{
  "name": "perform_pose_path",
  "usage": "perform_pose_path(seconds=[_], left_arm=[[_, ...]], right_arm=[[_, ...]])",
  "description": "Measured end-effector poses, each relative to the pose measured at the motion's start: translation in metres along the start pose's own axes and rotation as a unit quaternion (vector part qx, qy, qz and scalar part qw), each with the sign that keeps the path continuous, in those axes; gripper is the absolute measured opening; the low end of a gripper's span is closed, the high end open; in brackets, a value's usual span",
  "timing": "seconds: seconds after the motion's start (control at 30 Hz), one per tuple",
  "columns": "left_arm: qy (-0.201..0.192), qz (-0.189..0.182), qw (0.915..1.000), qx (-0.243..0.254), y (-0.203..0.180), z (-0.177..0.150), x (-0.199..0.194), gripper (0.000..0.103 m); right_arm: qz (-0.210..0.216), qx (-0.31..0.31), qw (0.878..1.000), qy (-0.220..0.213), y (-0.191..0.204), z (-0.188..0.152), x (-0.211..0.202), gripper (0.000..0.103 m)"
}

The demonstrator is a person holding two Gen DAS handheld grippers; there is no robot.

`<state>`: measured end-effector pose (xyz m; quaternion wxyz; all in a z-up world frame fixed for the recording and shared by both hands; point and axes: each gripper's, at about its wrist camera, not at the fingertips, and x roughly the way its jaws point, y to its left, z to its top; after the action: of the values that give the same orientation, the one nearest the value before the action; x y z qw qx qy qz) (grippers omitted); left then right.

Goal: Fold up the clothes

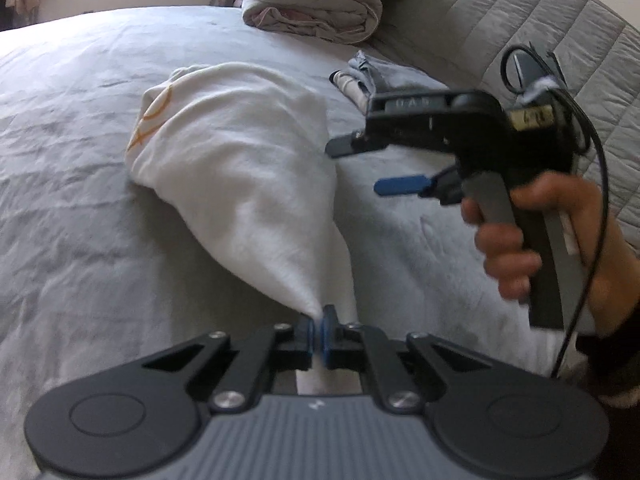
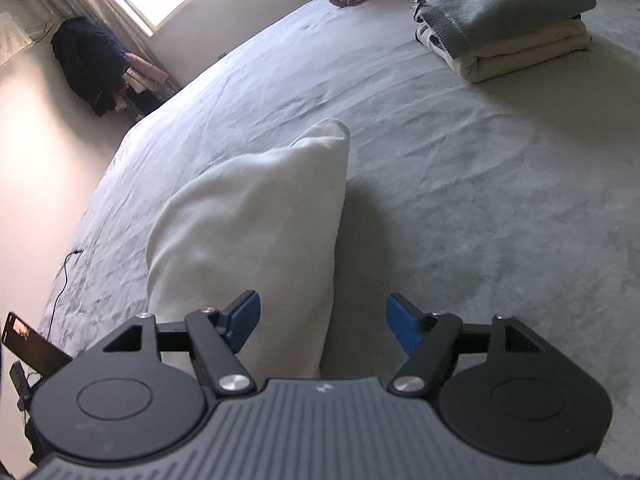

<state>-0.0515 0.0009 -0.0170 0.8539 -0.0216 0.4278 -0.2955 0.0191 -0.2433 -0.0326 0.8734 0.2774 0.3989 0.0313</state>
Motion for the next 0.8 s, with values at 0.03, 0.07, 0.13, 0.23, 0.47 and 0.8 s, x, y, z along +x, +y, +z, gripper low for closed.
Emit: perform_pose_path(seconds=[0.03, 0.07, 0.13, 0.23, 0.47, 0.8], left_arm=[[0.002, 0.001, 1.0000, -0.001, 0.003, -0.002, -0.001, 0.004], [0.004, 0.001, 1.0000, -0.002, 0.006, -0.003, -0.003, 0.004], [0.005, 0.003, 1.0000, -0.004, 0.011, -0.005, -0.005, 0.004], [0.006, -0.001, 0.9999, -0.011, 0.019, -0.006, -0.006, 0.004], [-0.004, 0.001, 0.9995, -0.030, 0.028, 0.002, -0.011, 0.023], [-0.042, 0.073, 0.9938, -0.073, 0.043, 0.030, -0.015, 0.066]], right_arm=[[0.000, 0.003, 1.000, -0.001, -0.001, 0.001, 0.002, 0.074], [0.001, 0.007, 1.000, -0.001, -0.001, 0.002, 0.004, 0.074], [0.002, 0.016, 1.000, -0.001, -0.002, 0.003, 0.008, 0.074], [0.010, 0.033, 0.999, 0.004, -0.002, 0.003, 0.016, 0.074], [0.031, 0.042, 0.999, -0.009, 0.008, 0.002, 0.020, 0.033], [0.074, 0.053, 0.996, -0.013, 0.009, -0.003, -0.003, 0.013]])
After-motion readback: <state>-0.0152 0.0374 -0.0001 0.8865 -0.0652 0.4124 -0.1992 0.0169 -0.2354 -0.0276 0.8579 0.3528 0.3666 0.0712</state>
